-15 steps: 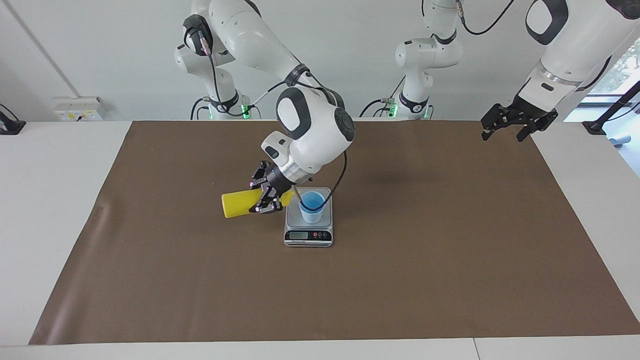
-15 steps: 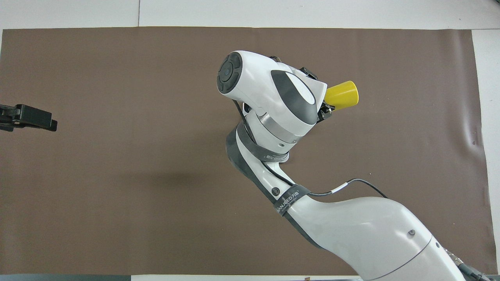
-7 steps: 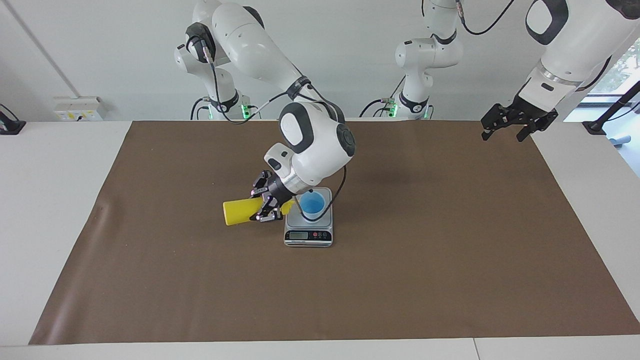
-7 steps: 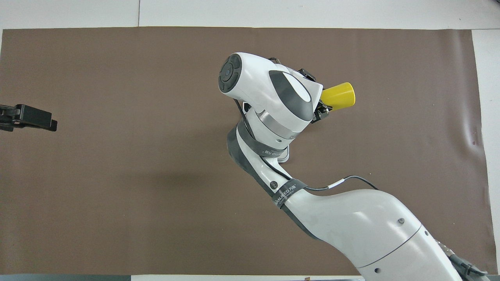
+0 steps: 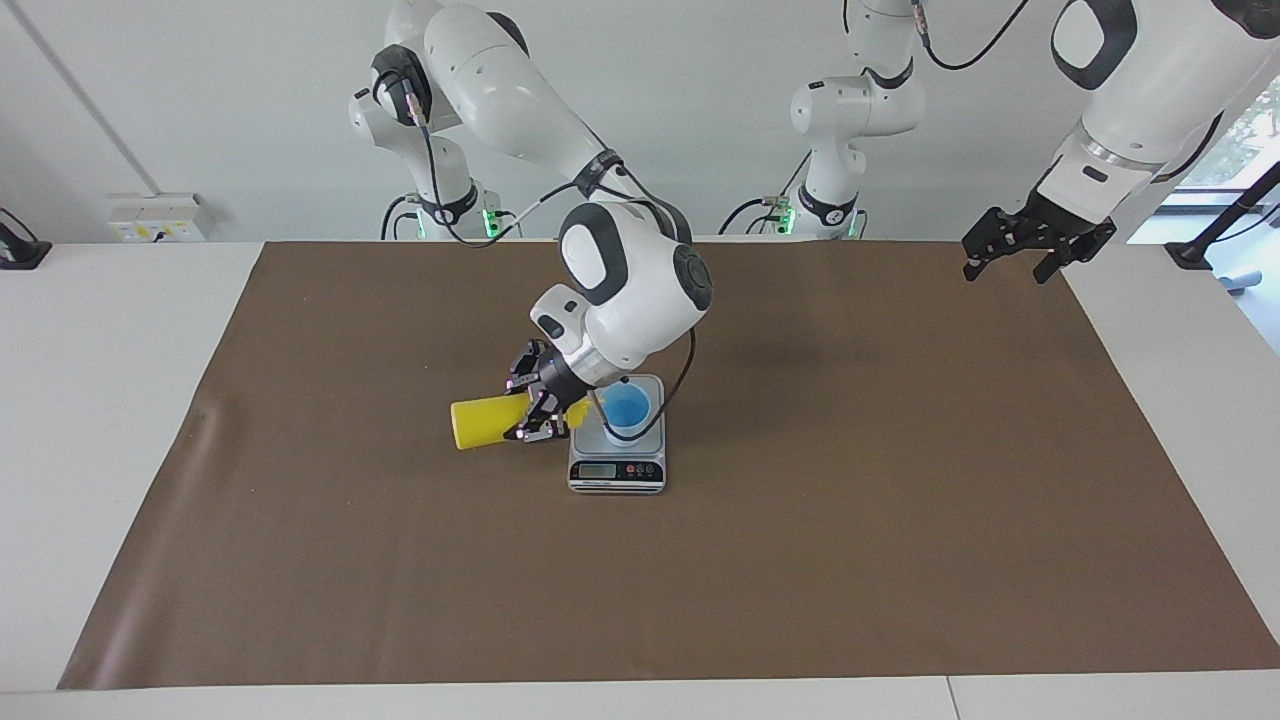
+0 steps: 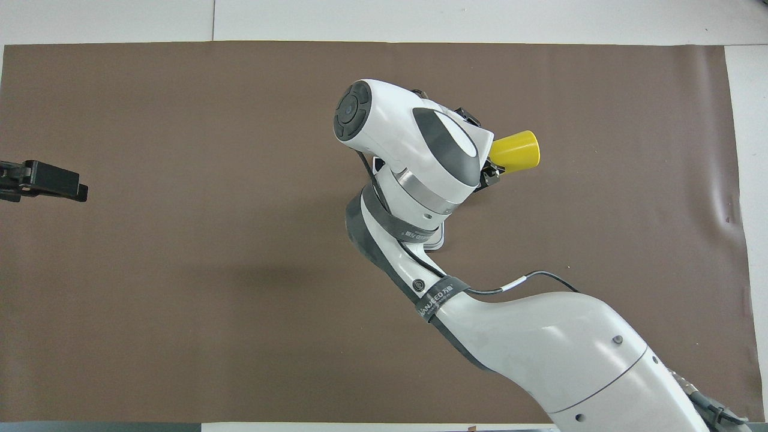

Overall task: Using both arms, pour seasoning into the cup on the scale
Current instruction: 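Tilt the yellow bottle over the blue cup with the right gripper, then carry the yellow bottle back to its spot with the right gripper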

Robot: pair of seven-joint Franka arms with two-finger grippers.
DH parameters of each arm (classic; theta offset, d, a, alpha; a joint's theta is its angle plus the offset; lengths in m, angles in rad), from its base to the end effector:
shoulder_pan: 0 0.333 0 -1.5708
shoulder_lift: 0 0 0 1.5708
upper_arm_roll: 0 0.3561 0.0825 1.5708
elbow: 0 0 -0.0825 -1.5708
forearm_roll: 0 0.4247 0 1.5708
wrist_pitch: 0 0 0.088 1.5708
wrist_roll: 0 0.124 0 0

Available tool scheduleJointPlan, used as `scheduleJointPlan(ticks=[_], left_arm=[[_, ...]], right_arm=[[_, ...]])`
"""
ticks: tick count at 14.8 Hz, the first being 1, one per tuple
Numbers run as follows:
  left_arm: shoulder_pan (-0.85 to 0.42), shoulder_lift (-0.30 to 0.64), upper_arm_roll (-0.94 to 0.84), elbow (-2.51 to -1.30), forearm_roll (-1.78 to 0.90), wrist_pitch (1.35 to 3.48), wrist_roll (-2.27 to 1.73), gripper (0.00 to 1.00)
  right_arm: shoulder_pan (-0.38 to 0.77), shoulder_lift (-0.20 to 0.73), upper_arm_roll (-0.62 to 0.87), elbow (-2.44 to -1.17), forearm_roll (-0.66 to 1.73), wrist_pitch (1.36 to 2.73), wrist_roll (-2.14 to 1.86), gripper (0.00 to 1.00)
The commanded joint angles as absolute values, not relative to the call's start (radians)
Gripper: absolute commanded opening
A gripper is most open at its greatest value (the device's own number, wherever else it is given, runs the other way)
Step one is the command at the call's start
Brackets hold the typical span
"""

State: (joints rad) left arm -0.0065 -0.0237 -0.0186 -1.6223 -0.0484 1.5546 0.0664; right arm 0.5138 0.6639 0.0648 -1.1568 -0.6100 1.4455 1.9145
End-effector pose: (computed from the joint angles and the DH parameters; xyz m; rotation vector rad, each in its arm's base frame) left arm 0.5830 -0.0208 0.6340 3.0888 -0.1410 -0.0665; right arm 0.6836 0.3386 0.4110 2.0331 -1.5501 0.5642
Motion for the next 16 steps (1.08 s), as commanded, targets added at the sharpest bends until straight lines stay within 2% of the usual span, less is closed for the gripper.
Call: scheduleJointPlan(ticks=[1, 7, 11, 16], left_arm=[[0.0, -0.031, -0.018, -1.624, -0.061, 1.542, 0.077, 1.0], [0.0, -0.031, -0.018, -1.624, -0.061, 1.542, 0.077, 1.0], [0.0, -0.031, -0.018, -1.624, -0.061, 1.542, 0.077, 1.0], [0.0, -0.031, -0.017, -1.624, -0.061, 1.542, 0.077, 1.0]], right_arm=[[0.479, 0.617, 0.066, -1.135, -0.461, 1.443, 1.93, 0.0], [0.243, 0.425, 0.077, -1.264, -0.205, 1.496, 1.729, 0.0], [-0.005, 0.26, 0.077, -1.474, 0.111, 1.572, 1.469, 0.0], [-0.274, 0.175, 0.074, -1.676, 0.476, 1.66, 1.177, 0.0]])
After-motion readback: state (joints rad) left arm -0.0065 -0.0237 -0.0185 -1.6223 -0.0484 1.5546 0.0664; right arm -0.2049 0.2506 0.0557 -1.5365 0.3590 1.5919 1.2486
